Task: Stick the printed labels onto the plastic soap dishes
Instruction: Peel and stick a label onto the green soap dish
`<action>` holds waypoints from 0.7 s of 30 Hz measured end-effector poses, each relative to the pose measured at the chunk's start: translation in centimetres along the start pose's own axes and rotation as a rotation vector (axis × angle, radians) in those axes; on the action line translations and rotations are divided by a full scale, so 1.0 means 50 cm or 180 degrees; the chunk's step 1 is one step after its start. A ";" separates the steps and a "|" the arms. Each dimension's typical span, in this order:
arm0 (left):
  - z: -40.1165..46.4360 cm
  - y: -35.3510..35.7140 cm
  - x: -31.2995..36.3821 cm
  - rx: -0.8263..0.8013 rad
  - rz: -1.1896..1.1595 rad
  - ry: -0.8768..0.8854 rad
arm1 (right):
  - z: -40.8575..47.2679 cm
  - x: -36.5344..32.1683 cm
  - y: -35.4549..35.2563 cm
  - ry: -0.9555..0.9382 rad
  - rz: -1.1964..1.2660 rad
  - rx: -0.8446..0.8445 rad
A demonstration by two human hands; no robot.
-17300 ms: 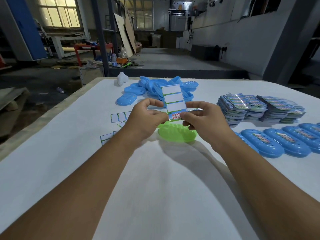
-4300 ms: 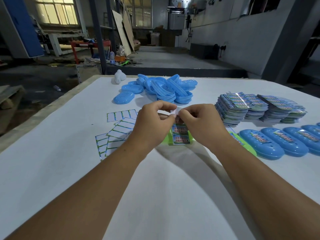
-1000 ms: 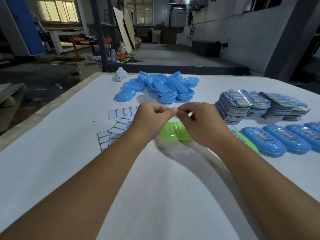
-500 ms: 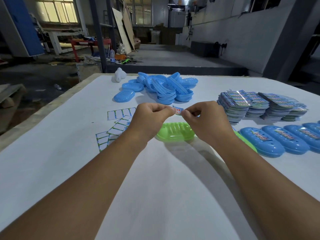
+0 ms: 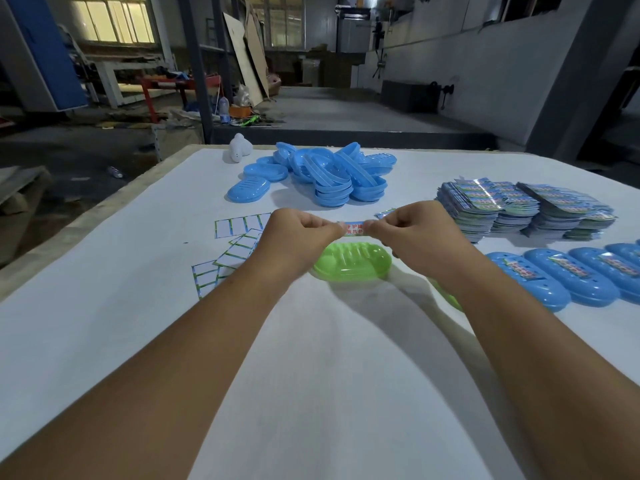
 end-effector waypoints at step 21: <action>0.015 0.005 -0.023 0.0034 0.1252 0.0413 | 0.002 0.015 0.014 -0.0161 -0.0914 -0.0174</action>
Point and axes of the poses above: each hand's wrist, its own z-axis towards the middle knuckle, its own y-axis out of the palm, x = y × z, the point moved 3 cm from there along z, towards the middle knuckle, and after that the axes turned 9 degrees about x, right-handed, at the moved point
